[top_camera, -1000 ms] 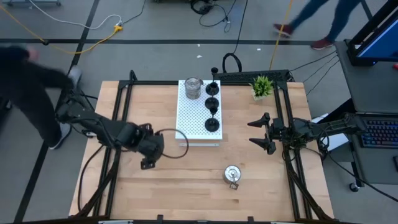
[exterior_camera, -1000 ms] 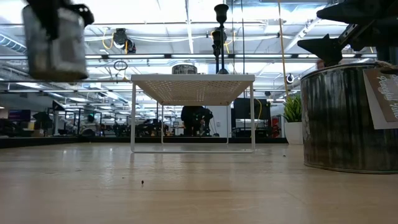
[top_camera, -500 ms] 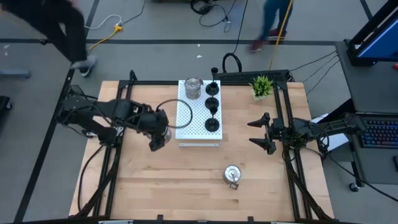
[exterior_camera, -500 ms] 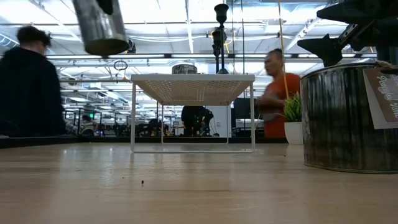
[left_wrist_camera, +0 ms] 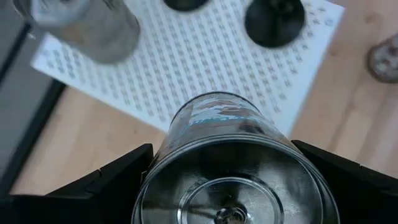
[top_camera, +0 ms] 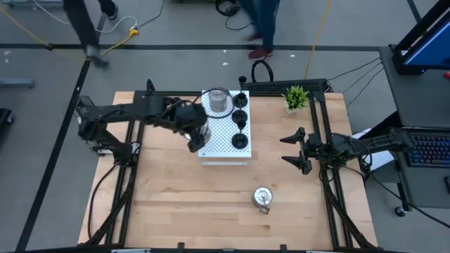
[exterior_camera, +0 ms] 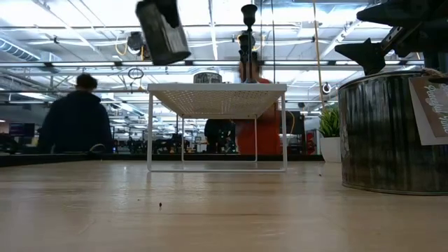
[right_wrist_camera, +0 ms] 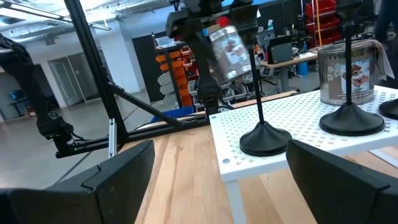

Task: Pick & Place candle stick holders
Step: Put the left silver scented candle on the shelf aligned with the other silver scented candle

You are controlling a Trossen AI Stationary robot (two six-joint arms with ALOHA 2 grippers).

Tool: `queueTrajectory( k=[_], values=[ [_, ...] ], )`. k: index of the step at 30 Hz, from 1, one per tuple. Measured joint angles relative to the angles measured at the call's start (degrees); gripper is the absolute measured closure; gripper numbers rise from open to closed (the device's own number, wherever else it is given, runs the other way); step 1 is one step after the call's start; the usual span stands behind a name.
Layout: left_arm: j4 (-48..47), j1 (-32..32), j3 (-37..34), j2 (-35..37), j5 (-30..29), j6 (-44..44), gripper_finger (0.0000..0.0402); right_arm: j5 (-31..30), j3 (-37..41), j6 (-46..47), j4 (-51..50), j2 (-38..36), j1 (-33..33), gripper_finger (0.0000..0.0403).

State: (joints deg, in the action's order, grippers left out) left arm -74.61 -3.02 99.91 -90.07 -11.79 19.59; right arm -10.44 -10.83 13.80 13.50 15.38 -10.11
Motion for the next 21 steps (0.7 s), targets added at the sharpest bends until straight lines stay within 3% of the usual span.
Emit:
queueTrajectory(
  k=[8, 21],
  values=[
    [0.1, -4.0, 7.1, -8.8, -1.8, -7.5, 0.0041, 0.0, 0.0, 0.0, 0.0, 0.0, 0.0, 0.0044],
    [7.7, -9.0, 7.7, -12.5, -0.7, -14.6, 0.0041, 0.0, 0.0, 0.0, 0.0, 0.0, 0.0, 0.0045]
  ],
)
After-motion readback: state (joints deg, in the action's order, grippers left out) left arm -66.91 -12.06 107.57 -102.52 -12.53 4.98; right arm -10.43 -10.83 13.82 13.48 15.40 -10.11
